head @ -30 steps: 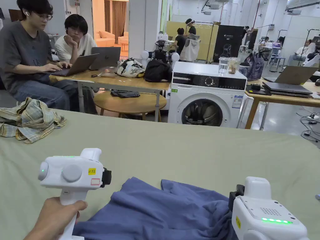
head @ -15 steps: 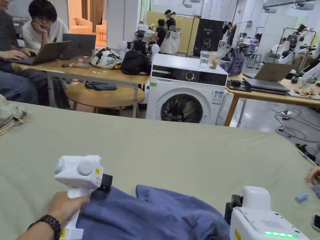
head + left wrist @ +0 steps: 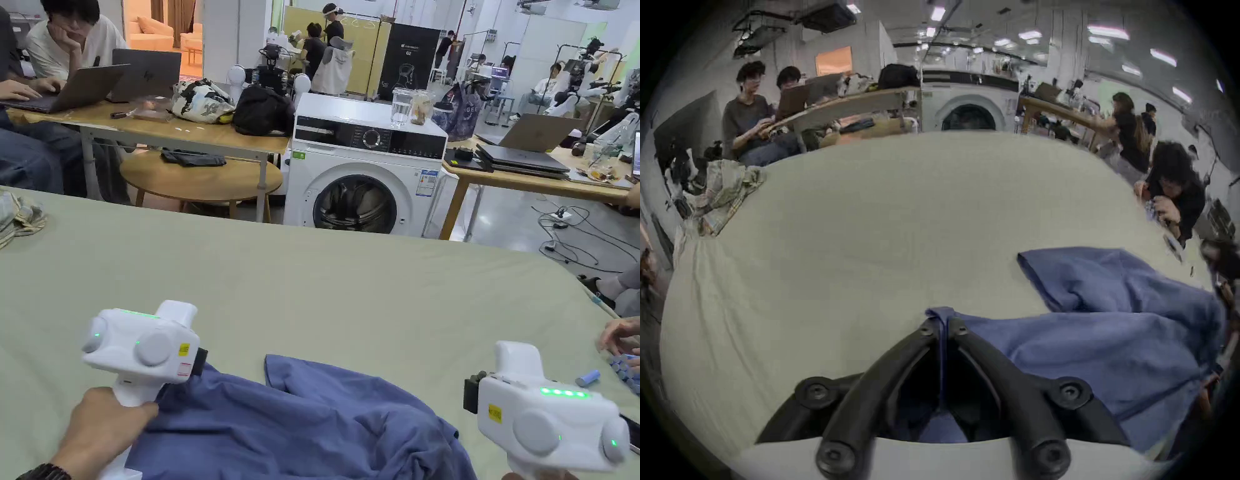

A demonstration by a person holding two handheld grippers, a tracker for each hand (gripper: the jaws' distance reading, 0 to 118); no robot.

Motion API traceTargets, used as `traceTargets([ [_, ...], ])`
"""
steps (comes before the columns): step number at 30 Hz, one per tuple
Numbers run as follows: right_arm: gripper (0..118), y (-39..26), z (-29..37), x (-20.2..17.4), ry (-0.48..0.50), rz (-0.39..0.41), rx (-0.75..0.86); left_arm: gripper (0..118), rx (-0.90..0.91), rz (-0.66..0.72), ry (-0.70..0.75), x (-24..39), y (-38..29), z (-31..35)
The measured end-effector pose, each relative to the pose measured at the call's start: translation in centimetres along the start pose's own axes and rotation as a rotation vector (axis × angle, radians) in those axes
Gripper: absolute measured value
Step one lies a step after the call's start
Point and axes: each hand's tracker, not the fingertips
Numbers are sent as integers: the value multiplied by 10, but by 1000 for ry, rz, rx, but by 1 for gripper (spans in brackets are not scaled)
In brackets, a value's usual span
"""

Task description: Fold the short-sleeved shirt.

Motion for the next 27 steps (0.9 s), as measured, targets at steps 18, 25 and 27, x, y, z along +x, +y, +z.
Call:
traceTargets([
  [18,58,-8,-125,-25,102,189,-346,0,67,45,25,-31,-41,85],
  [25,0,-13,-113,-31,132,208,-305,0,66,46,34,-27,-39,84],
  [27,0,-10,-99,-26,153,162,-268,0,73,58,34,-28,-39,88],
])
